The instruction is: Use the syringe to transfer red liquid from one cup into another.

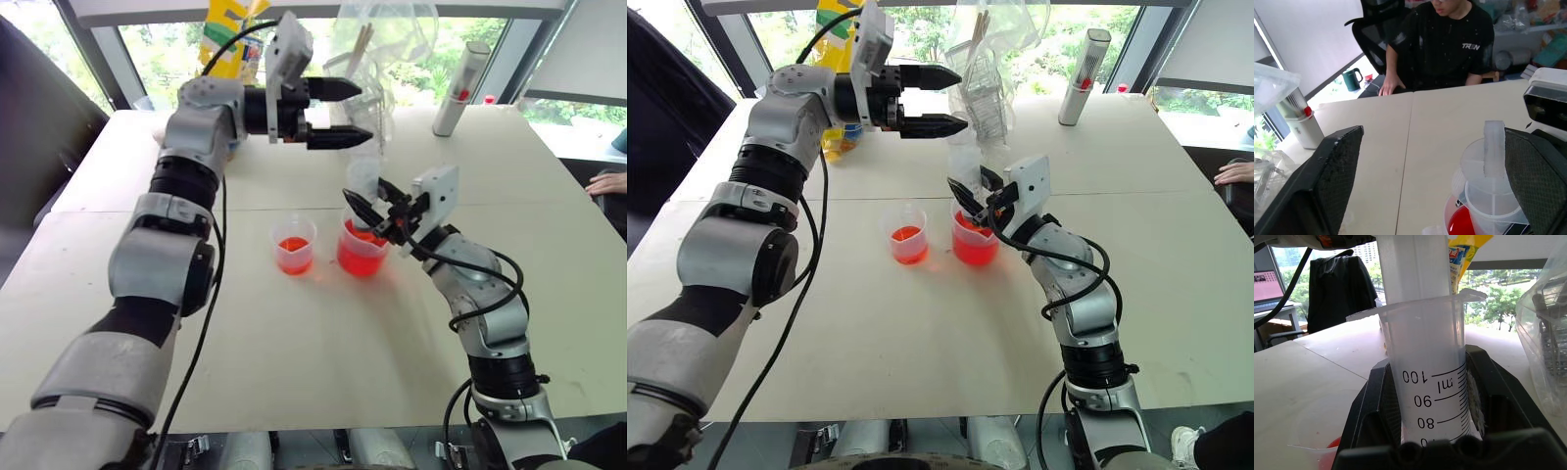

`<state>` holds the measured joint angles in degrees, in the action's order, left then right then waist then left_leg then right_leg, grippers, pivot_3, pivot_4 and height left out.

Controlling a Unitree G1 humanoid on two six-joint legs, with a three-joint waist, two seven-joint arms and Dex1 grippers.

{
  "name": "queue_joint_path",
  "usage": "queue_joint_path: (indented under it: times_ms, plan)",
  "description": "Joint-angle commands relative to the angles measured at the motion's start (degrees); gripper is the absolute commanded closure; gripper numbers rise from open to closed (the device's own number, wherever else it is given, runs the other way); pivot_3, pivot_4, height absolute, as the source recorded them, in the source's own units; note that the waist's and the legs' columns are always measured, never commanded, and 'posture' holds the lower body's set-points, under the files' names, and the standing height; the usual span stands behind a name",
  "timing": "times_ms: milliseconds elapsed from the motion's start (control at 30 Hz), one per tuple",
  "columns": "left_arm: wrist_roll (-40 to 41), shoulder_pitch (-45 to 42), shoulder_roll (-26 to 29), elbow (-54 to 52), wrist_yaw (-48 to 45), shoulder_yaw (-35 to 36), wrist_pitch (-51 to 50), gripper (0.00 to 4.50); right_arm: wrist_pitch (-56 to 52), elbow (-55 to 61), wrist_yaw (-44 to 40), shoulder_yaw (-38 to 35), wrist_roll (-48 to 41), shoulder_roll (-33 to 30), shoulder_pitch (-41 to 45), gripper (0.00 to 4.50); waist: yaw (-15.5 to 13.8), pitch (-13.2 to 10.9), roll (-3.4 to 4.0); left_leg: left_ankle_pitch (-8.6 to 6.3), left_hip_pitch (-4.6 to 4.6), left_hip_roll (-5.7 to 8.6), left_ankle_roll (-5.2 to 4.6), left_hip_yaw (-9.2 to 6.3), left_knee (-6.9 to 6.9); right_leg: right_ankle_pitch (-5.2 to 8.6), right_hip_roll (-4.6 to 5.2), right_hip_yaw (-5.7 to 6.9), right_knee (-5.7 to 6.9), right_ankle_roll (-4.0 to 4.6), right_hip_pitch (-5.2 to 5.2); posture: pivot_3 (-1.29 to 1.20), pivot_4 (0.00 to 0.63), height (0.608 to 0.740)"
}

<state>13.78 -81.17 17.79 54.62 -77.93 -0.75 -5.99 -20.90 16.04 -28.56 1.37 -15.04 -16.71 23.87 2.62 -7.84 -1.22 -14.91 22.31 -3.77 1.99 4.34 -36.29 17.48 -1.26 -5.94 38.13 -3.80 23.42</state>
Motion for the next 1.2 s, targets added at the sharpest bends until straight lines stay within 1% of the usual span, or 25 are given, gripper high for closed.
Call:
queue_joint_path:
  times_ms: [33,233,367,533,733,867,933,1000,1200]
  plan:
    - [2.2,-0.1,2.0,-3.7,-0.6,2.6,-1.8,0.09,0.1,2.8,-0.2,-0.2,-1.2,-0.1,1.4,3.08,0.1,0.0,0.0,0.0,0.0,0.0,0.0,0.0,0.0,0.0,0.0,0.0,0.01,0.0,0.0,0.0,0.15,0.739]
    - [3.6,3.4,5.9,-8.9,-2.7,3.2,-6.9,0.09,-0.1,1.9,-0.4,-0.7,-1.9,-0.5,2.1,3.08,0.1,0.0,0.0,0.0,-0.01,-0.02,0.0,0.01,0.0,0.0,0.0,0.0,0.03,0.0,0.0,0.0,0.15,0.739]
    - [2.8,8.0,10.1,-13.3,-4.9,2.0,-8.5,0.09,-1.1,2.4,0.1,-1.5,-2.7,-0.7,3.3,3.08,0.1,0.0,0.0,0.0,-0.03,-0.04,0.01,0.01,0.0,0.0,0.0,-0.01,0.05,0.0,0.0,0.0,0.15,0.739]
    - [3.0,11.9,14.6,-17.3,-7.0,1.7,-11.3,0.09,-5.2,5.1,1.1,-3.6,-5.4,-1.6,6.2,3.08,0.0,0.0,0.0,0.02,-0.01,-0.05,0.03,0.01,-0.05,0.0,0.02,0.01,0.07,0.0,0.0,0.0,0.15,0.739]
    - [2.4,15.2,18.2,-20.6,-7.3,1.1,-12.2,0.09,-13.8,10.1,1.5,-5.7,-12.6,-3.1,13.4,3.08,-0.1,0.0,0.0,0.02,-0.01,-0.06,0.03,0.01,-0.04,0.0,0.05,0.02,0.08,0.01,0.0,0.0,0.15,0.739]
    - [2.5,15.1,18.8,-20.6,-6.9,1.4,-12.3,0.09,-17.8,10.0,2.0,-5.0,-17.2,-0.9,18.8,3.08,0.0,0.0,0.0,0.01,-0.02,-0.07,0.02,0.01,-0.05,0.0,0.05,0.03,0.1,0.01,0.01,0.0,0.15,0.739]
    - [2.8,15.1,18.9,-21.0,-6.5,1.6,-12.5,0.09,-17.2,8.3,2.3,-3.5,-17.7,1.5,20.3,3.08,0.1,0.0,0.0,0.01,-0.02,-0.07,0.02,0.0,-0.04,0.0,0.04,0.04,0.08,0.01,0.01,0.0,0.15,0.739]
    - [3.2,15.1,19.0,-21.7,-6.2,1.9,-13.0,0.09,-15.1,5.8,1.9,-1.5,-16.5,3.6,20.6,3.08,0.1,0.0,-0.01,0.01,-0.02,-0.07,0.02,0.0,-0.03,0.0,0.04,0.03,0.09,0.01,0.02,0.0,0.15,0.739]
    - [5.4,16.1,20.8,-26.1,-6.7,2.7,-17.1,0.09,-5.4,-3.5,0.0,3.1,-11.3,8.3,19.1,3.08,0.1,0.0,-0.02,0.01,0.02,-0.06,0.02,0.02,-0.06,0.0,0.06,0.03,0.08,0.01,0.02,0.0,0.15,0.739]
